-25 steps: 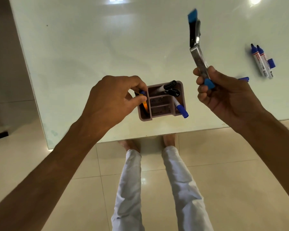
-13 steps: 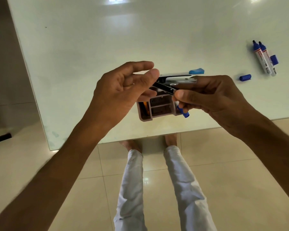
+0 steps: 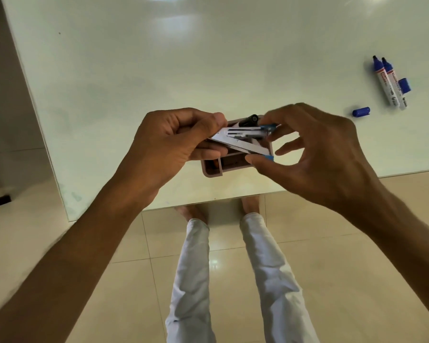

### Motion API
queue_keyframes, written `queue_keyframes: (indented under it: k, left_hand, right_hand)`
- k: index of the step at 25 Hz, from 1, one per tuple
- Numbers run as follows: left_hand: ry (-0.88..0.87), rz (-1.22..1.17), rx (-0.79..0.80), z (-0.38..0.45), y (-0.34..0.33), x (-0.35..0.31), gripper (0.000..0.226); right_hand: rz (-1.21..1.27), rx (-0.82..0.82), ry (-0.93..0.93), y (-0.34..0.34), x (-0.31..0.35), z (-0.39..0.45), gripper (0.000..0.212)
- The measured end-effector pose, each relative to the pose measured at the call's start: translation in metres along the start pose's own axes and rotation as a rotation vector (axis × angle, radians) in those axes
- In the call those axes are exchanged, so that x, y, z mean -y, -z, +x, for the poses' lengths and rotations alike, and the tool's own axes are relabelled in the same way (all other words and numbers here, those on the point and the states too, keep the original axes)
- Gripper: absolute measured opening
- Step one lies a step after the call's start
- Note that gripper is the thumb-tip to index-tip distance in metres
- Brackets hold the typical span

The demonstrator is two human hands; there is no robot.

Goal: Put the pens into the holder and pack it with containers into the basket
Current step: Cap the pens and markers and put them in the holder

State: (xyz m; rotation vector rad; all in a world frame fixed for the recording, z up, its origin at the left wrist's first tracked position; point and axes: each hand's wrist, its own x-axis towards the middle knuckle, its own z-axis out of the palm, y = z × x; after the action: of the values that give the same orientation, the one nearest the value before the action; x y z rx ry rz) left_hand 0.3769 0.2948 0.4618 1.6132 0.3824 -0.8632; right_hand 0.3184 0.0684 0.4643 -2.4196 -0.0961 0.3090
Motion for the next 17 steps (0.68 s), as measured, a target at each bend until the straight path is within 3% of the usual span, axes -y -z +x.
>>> queue_keyframes:
  k: [7,13,17]
  left_hand:
    - [0.010,-0.091,-0.318,0.012,0.030,0.000,0.026]
    - [0.027,-0.094,-0.330,0.014,0.036,0.006,0.027]
    - [0.042,-0.090,-0.328,0.014,0.035,0.007,0.028]
  right_hand:
    - [-0.063,-0.051,-0.173,-0.022,0.002,-0.026,0.043]
    - [-0.093,-0.025,-0.350,-0.047,0.001,-0.024,0.033]
    - [-0.097,-0.032,-0.409,-0.052,0.008,-0.010,0.048]
